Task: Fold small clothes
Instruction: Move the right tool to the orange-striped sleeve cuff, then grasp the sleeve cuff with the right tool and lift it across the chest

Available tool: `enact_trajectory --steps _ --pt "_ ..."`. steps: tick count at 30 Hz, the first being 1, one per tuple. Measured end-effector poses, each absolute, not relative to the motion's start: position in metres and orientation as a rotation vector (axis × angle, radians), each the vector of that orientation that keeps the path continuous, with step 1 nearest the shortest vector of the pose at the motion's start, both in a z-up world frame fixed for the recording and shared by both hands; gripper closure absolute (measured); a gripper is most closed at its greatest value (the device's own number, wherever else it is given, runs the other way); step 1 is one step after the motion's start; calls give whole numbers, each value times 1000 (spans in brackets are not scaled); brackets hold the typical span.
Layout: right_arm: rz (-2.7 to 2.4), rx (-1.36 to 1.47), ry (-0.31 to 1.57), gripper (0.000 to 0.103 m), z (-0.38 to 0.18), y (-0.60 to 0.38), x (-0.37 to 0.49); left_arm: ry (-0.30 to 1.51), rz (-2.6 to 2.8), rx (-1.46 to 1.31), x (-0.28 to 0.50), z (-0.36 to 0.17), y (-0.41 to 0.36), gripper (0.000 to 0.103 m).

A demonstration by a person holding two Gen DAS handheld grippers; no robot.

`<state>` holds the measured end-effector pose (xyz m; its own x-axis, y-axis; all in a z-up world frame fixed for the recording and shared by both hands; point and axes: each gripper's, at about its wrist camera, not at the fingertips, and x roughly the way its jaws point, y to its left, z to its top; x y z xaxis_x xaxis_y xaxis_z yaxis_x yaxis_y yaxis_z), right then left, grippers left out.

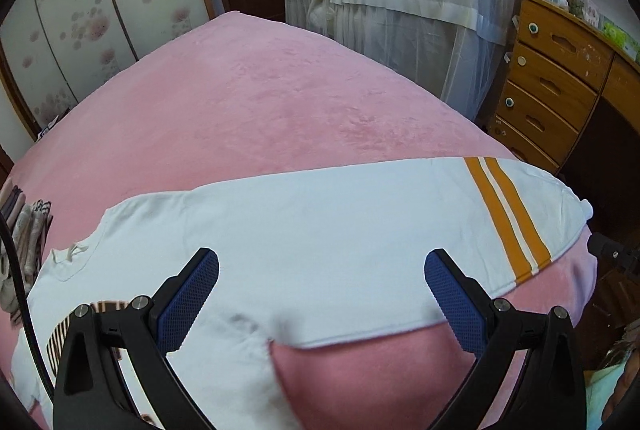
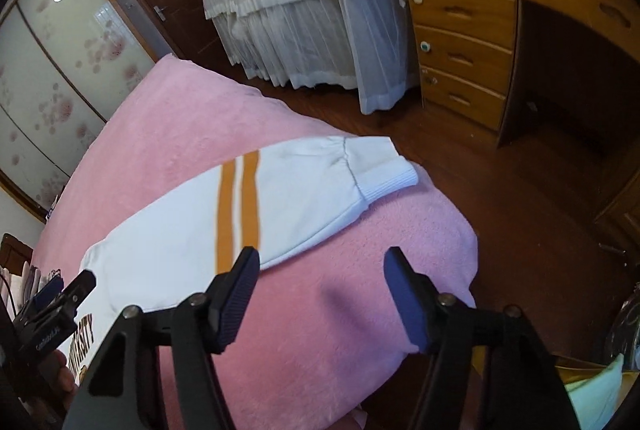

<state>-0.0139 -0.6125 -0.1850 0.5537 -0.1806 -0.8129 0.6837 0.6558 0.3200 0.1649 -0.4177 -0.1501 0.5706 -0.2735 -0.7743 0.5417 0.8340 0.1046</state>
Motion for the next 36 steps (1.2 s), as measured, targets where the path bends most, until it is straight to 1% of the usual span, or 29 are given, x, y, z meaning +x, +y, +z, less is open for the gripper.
enact_trajectory --steps 5,7,9,12,14,18,24,28,31,34,36 --pt "-558 740 833 53 -206 -633 -5 851 -502 365 168 -160 -444 1" --pt "-555 773 830 57 -215 -641 -2 857 -510 350 168 -159 -447 1" --pt "-555 794 822 58 -220 -646 1 862 -515 338 168 -158 -449 1" --pt "-556 791 809 70 -223 -652 6 872 -520 323 168 -156 -447 1" --pt "-534 796 791 86 -222 -653 7 875 -517 315 168 -155 -444 1" --pt "-529 719 722 87 -201 -641 7 866 -500 303 166 -146 -431 1" --pt "-408 597 593 88 -137 -597 18 819 -457 285 161 -121 -384 1" --pt "-265 489 552 88 -99 -545 44 778 -387 254 164 -97 -328 1" --pt "-157 389 545 88 -82 -495 67 764 -321 225 169 -83 -279 1" --pt "-61 293 562 88 -82 -443 90 775 -261 195 173 -80 -227 1" --pt "7 255 591 88 -91 -407 106 788 -213 163 175 -83 -191 1"
